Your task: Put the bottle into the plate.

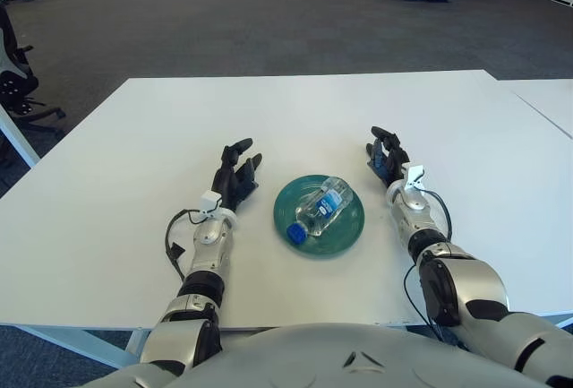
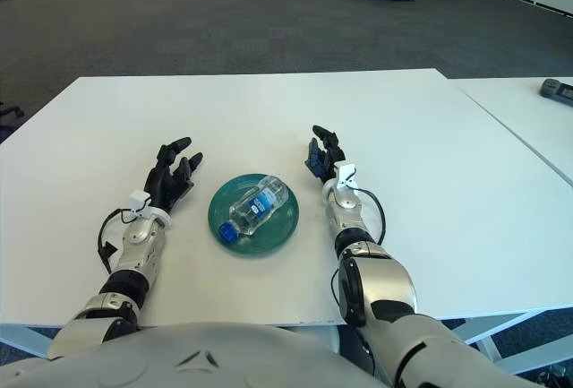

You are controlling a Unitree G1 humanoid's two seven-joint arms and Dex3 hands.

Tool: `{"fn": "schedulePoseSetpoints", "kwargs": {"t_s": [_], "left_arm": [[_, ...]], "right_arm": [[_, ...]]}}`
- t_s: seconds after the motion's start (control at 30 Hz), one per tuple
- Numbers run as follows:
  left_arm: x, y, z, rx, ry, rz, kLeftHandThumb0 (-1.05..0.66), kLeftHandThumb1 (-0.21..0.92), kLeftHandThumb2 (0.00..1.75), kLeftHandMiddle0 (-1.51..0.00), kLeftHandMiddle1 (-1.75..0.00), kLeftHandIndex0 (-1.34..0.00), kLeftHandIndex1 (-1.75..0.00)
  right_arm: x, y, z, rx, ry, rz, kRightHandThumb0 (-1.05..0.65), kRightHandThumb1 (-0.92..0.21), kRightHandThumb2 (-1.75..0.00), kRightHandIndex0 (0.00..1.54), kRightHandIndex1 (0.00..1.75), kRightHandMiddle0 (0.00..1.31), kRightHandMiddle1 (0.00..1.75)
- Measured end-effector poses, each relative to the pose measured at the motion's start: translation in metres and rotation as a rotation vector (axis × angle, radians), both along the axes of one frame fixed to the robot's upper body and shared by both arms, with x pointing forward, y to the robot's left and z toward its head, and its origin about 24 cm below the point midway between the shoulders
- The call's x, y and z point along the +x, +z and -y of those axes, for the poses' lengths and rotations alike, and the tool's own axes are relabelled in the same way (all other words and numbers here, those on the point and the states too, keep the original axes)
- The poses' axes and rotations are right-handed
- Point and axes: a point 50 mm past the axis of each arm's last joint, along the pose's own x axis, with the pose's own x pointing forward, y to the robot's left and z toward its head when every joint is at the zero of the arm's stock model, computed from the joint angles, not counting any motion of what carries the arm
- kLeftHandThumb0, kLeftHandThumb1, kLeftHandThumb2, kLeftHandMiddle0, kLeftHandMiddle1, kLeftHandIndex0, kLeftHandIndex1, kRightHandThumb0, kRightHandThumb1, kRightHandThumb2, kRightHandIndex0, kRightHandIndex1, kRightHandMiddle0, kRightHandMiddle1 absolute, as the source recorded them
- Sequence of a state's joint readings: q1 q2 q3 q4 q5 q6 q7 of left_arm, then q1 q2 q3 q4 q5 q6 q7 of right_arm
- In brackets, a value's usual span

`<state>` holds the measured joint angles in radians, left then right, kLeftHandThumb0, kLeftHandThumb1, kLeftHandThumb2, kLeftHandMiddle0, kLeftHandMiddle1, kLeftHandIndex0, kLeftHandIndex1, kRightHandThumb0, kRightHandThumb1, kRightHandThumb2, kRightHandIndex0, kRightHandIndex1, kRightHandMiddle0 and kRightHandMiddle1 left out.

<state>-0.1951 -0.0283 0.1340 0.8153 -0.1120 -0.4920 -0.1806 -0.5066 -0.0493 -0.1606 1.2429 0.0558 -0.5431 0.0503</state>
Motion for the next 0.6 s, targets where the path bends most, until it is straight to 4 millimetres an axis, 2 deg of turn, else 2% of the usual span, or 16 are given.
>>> {"fn": "schedulePoseSetpoints", "kwargs": {"t_s": [0.23,0.6], "left_arm": [[0.0,0.0,0.001,0.002,-0.002,-0.004,-0.68,0.92,0.76,-0.55,-0.13,0.0,-0.98],[0.001,-0.001,0.001,0.002,0.003,-0.01,-0.68,0.92,0.76,-0.56,-0.14,-0.01,-1.01]], "right_arm": [[-0.008,-0.003,-0.003,-0.022,0.008,0.028,-0.68,-0.92,-0.91,0.34,0.03,0.0,0.67],[-0.013,-0.005,-0.006,-0.064,0.011,0.044,-0.69,-0.92,-0.9,0.37,0.04,0.0,0.69]]}}
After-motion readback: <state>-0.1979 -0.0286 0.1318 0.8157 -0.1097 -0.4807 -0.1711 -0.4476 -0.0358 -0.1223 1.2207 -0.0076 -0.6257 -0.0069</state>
